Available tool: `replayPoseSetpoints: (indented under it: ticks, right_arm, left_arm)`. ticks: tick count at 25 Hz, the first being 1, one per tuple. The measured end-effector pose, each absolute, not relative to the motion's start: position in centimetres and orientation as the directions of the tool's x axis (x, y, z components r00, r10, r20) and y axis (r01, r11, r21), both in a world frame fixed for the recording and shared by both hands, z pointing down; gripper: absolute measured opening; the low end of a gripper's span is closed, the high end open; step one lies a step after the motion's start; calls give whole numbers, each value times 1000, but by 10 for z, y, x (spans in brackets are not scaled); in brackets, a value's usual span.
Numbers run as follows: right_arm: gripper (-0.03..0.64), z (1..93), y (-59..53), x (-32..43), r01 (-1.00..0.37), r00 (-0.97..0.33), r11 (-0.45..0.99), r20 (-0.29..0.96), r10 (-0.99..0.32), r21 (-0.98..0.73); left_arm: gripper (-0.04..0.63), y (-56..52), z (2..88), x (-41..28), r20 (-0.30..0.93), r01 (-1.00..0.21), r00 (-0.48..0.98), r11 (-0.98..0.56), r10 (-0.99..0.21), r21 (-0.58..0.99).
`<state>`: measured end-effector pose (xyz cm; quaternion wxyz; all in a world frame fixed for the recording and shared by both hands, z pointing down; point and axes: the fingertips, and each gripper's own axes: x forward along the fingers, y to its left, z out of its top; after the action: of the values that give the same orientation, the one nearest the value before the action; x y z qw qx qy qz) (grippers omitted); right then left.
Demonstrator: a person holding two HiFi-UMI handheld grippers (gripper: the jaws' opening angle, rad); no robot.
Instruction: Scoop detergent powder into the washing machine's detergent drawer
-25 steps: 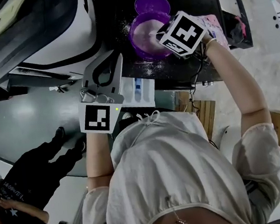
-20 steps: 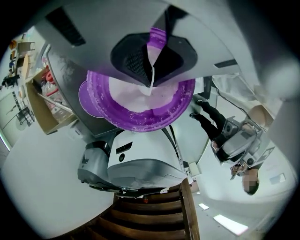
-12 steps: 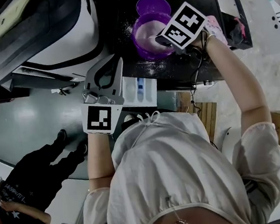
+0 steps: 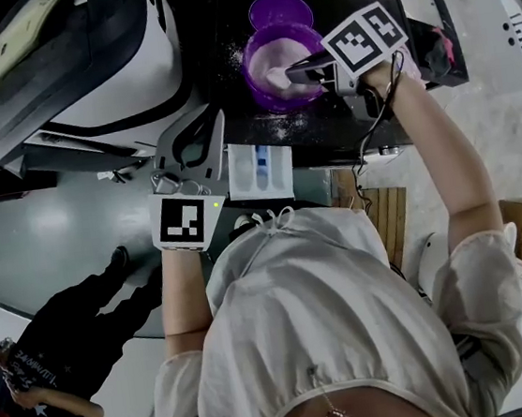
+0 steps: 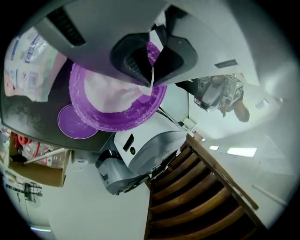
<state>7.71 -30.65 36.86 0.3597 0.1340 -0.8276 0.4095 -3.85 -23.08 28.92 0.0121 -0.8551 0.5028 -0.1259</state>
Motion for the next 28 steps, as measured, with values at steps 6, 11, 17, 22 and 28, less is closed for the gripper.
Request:
replayPoseSetpoints:
  ticks: [6, 11, 17, 22, 28]
  right_arm:
    - [12, 354, -303, 82, -463, -838, 473, 545, 43, -749]
    - [11, 340, -300, 88, -377, -920, 316, 392, -19, -871]
    - [12, 323, -291, 103, -285, -957, 275, 255, -141, -918]
    - [12, 314, -266, 109, -221, -967, 251, 178, -183, -943]
    - [12, 318, -235, 104, -173, -967, 223, 123, -222, -959]
  left_arm:
    - [34, -235, 291, -33, 209, -849, 477, -509, -854, -140]
    - [34, -237, 293, -25, 219, -829, 502, -538, -836, -153]
    - [34, -235, 295, -21, 216, -818, 522, -556, -825, -149]
    - [34, -232, 295, -21, 159, -802, 547, -569, -822, -182]
    - [34, -216, 299, -31, 187, -787, 558, -587, -808, -189]
